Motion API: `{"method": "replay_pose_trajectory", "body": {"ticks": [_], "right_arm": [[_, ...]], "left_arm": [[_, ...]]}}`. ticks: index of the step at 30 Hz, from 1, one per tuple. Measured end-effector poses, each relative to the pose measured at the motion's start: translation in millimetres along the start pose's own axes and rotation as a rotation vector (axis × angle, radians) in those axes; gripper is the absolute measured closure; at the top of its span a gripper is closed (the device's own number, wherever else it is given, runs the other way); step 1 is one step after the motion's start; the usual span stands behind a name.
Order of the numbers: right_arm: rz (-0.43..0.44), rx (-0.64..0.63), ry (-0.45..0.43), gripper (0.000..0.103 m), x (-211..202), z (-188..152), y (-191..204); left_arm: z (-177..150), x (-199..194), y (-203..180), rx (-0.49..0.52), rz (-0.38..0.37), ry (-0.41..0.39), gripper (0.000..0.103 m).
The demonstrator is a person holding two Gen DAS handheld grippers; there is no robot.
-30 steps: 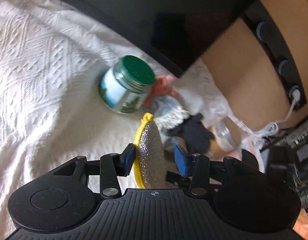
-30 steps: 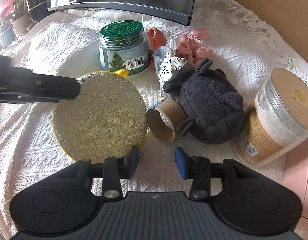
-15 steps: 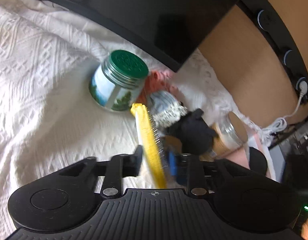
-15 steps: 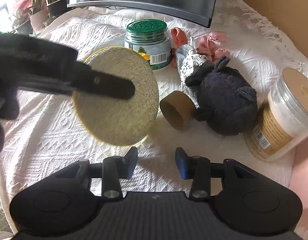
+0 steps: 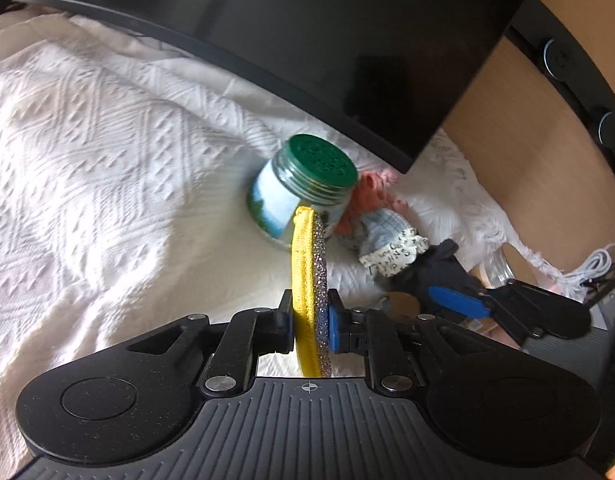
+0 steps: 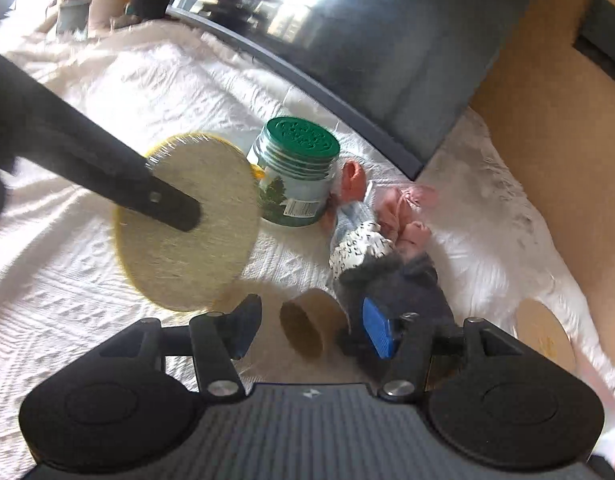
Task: Organize soft objects
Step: 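Grasp the brown cardboard ring with the right tool while the left tool lifts the pad, then carry the pad and ring into the pink box and open both tools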
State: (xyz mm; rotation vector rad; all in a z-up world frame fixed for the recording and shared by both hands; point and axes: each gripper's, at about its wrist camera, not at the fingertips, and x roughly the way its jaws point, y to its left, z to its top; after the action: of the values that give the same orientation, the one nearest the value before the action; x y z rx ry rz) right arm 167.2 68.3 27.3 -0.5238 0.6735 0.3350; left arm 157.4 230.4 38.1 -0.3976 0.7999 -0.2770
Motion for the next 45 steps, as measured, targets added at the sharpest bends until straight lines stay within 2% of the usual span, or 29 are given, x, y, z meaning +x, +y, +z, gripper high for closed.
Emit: {"method": "replay_pose_trajectory", "body": {"ticks": [6,8,10,11,13,17,21,22,24,30,35,40,45], "right_arm": [[0.002,0.01,0.052,0.048,16.9,-2.5,1.5],[0.002,0.014,0.055,0.054,21.8,-1.5,0.3],[-0.011,0.018,0.049,0.068,19.6,-3.0,1.1],[-0.009,0.022,0.048,0.071,18.0,-2.1,-0.5],[0.003,0.042,0.047,0.082,10.2,-0.8,-4.2],[0.024,0.069,0.031,0.092,-6.6,6.4,-9.3],[0.033,0.106,0.007,0.093,-22.8,12.1,-15.1],[0.044,0.129,-0.031,0.093,-26.6,13.3,-16.6],[0.048,0.149,-0.046,0.093,-35.8,16.0,-21.6],[0.001,0.155,-0.123,0.093,-66.9,25.0,-35.6],[-0.059,0.188,-0.188,0.093,-95.8,31.0,-57.1],[-0.179,0.249,-0.26,0.093,-137.2,20.2,-100.9],[-0.33,0.352,-0.293,0.093,-170.3,-14.3,-157.0]], "left_arm": [[-2.4,-2.7,3.6,-0.016,0.001,0.001,0.085],[-2.7,-3.3,2.9,-0.019,0.002,0.0,0.085],[-3.2,-3.9,2.0,-0.02,0.005,-0.002,0.085],[-3.0,-3.8,0.7,-0.016,0.008,-0.002,0.085],[-1.6,-3.6,-2.7,-0.007,0.012,-0.001,0.085],[2.7,-4.8,-9.4,0.023,0.031,-0.005,0.085],[4.3,-13.4,-18.7,0.056,0.039,-0.024,0.085],[4.1,-16.7,-20.7,0.062,0.04,-0.03,0.085],[4.0,-23.9,-24.2,0.071,0.044,-0.048,0.085],[18.6,-40.7,-35.6,0.113,0.049,-0.105,0.085],[41.9,-46.9,-59.6,0.162,0.015,-0.155,0.085],[63.6,-44.8,-116.2,0.266,-0.052,-0.186,0.085],[68.8,-31.3,-195.4,0.375,-0.184,-0.164,0.085]]}}
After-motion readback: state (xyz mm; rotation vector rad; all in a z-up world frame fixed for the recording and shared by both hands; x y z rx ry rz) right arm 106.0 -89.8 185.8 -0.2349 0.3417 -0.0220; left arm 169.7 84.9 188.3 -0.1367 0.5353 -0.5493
